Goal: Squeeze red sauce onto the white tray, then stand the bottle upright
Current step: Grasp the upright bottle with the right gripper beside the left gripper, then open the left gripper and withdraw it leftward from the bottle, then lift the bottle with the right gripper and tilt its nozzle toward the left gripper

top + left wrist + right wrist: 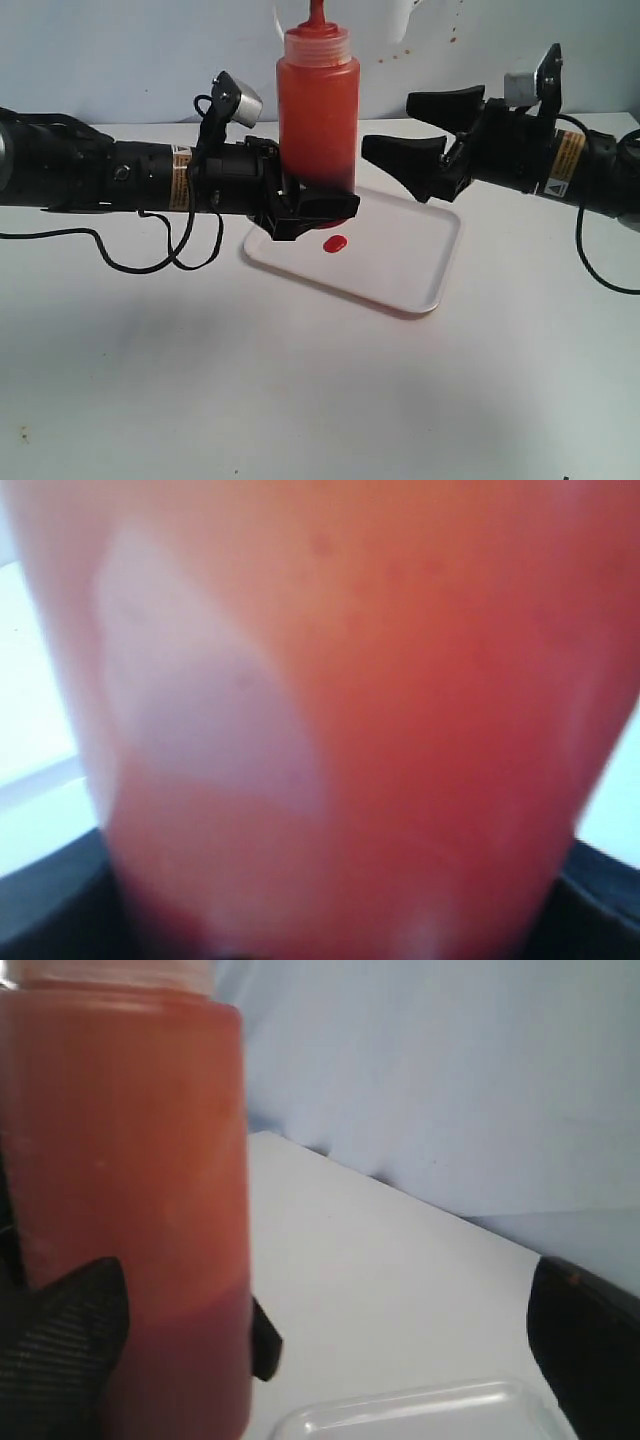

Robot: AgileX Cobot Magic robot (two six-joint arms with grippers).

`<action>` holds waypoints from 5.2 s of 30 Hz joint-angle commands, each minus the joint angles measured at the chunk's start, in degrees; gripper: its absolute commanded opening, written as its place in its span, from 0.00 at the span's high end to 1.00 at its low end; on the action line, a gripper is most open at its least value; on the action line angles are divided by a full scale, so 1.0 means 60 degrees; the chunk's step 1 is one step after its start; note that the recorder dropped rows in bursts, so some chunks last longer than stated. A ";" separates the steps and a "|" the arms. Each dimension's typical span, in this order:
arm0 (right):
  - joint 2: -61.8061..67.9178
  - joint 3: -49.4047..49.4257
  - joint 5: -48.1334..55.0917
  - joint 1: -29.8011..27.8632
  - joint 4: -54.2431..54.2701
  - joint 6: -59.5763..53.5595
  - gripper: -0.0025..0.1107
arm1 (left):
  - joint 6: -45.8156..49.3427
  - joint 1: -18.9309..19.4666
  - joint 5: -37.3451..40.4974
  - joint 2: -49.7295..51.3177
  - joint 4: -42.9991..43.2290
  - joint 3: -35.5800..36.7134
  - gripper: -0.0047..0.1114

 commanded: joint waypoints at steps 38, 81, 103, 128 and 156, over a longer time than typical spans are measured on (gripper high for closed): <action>-0.0059 0.0038 -0.0439 0.1664 -0.0027 0.0204 0.98 | 0.0715 -0.0021 -0.0875 0.0072 0.2006 -0.0106 0.96; -0.0059 0.0038 -0.0439 0.1664 0.0292 0.0227 0.98 | 0.0776 -0.0021 -0.0515 0.0564 0.2000 -0.0106 0.22; -0.0059 0.0038 -0.0087 0.1664 0.0551 0.0189 0.98 | 0.0776 -0.0003 -0.0515 0.0563 0.1932 -0.0106 0.21; -0.0059 0.0038 0.0600 0.1759 0.0834 0.0183 0.98 | 0.0919 0.3256 -0.2934 0.0246 0.3418 -0.0089 0.06; -0.0059 0.0053 0.1620 0.3732 -0.0759 0.0718 0.98 | 0.0962 0.4367 -0.2934 0.0280 0.2498 -0.0089 0.06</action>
